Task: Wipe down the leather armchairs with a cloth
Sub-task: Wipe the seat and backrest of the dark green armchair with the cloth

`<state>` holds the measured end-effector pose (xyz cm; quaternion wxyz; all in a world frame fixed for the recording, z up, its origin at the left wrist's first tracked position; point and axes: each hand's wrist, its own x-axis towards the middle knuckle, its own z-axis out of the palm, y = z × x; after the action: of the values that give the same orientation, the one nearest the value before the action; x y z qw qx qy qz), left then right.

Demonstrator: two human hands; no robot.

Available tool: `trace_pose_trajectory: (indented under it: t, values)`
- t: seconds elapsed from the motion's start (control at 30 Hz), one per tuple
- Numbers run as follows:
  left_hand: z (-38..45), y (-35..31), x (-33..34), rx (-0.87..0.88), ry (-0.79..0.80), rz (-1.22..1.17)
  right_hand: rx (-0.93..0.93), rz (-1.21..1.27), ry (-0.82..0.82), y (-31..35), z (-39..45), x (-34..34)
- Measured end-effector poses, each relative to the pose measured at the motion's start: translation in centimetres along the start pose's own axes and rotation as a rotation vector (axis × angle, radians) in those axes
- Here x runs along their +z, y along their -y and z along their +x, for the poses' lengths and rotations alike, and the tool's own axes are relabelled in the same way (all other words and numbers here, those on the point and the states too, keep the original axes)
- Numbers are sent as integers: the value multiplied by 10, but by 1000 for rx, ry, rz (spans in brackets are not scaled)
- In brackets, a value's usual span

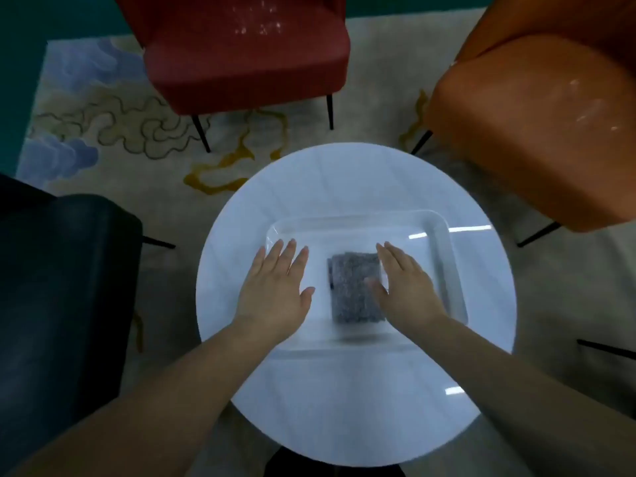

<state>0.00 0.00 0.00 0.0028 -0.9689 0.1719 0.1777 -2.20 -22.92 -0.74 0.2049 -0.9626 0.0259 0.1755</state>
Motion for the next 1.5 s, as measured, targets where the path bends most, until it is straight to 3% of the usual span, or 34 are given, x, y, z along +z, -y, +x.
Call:
trace_pose_trajectory:
  t: [0.2, 0.37, 0.57, 0.87, 1.03, 1.5]
  values:
    - [9, 0, 44, 5, 20, 25, 17, 29, -130, 9, 7, 44]
    - [10, 1, 57, 3, 5, 52, 139, -22, -154, 24, 11, 64]
    - [8, 3, 55, 40, 30, 63, 139, 71, -167, 23, 17, 72]
    - [-8, 11, 33, 13, 28, -63, 89, 388, -9, 31, 30, 41]
    - [-30, 27, 5, -90, 10, -108, -53, 383, -54, 50, 24, 15]
    - [-174, 97, -38, -576, -24, -184, -274, 374, 112, 182, 11, -20]
